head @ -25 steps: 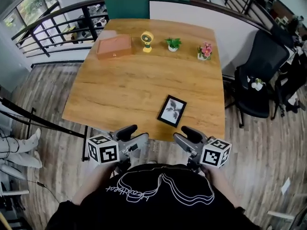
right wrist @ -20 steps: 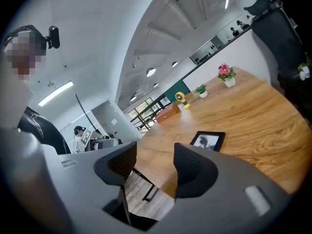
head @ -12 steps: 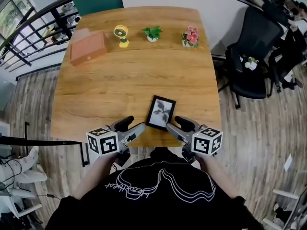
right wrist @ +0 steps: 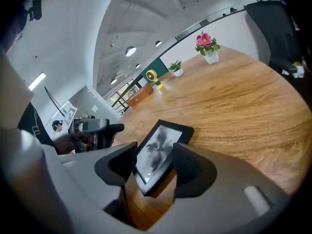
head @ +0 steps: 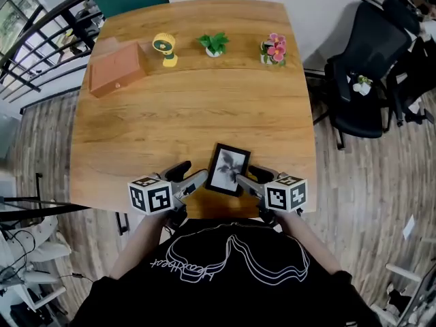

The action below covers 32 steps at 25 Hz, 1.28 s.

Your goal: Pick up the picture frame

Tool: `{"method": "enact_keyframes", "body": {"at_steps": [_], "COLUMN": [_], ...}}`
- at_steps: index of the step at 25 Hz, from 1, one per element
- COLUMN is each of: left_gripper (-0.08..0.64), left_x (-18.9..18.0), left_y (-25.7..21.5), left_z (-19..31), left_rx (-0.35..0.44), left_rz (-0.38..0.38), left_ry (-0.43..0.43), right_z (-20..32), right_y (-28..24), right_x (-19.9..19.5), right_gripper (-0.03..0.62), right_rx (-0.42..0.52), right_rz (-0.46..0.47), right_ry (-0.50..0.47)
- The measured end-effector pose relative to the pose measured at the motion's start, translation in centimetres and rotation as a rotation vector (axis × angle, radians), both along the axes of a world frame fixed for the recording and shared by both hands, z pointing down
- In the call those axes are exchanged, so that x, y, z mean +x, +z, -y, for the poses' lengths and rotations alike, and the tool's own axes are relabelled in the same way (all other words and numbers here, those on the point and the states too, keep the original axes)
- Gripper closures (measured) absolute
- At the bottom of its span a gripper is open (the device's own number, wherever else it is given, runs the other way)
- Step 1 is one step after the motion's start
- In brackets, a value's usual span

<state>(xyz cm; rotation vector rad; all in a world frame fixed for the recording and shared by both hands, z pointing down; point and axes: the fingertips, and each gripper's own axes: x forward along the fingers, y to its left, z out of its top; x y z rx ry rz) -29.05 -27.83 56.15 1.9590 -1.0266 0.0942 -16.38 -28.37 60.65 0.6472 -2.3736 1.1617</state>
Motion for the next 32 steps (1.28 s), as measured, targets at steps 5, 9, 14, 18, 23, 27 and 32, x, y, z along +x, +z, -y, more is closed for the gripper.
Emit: {"method": "enact_keyframes", "body": {"at_steps": [5, 9, 14, 18, 23, 27, 32], "left_gripper": [0.253, 0.253, 0.253, 0.253, 0.253, 0.253, 0.253], "left_x": [0.0, 0.0, -0.8, -0.7, -0.3, -0.1, 0.6], "left_y": [2.1, 2.1, 2.2, 2.3, 1.9, 2.0, 2.2], "left_z": [-0.7, -0.8, -0.7, -0.8, -0.7, -0.6, -0.2], "left_rx": [-0.076, -0.077, -0.069, -0.066, -0.054, -0.056, -0.066], "left_rz": [-0.014, -0.023, -0.019, -0.019, -0.013, -0.011, -0.016], "left_ry": [0.105, 0.179, 0.226, 0.275, 0.321, 0.339, 0.345], "right_z": [0.2, 0.2, 0.3, 0.4, 0.6, 0.7, 0.9], "right_y": [1.6, 2.9, 3.6, 4.3, 4.6, 4.7, 4.6], "right_x": [-0.1, 0.1, -0.1, 0.2, 0.6, 0.7, 1.1], "right_gripper": [0.353, 0.351, 0.364, 0.39, 0.442, 0.445, 0.466], "right_rx": [0.005, 0.001, 0.019, 0.045, 0.065, 0.048, -0.01], "right_rz": [-0.084, -0.14, -0.201, -0.272, -0.329, -0.328, -0.266], "right_ry": [0.075, 0.165, 0.241, 0.271, 0.298, 0.304, 0.342]}}
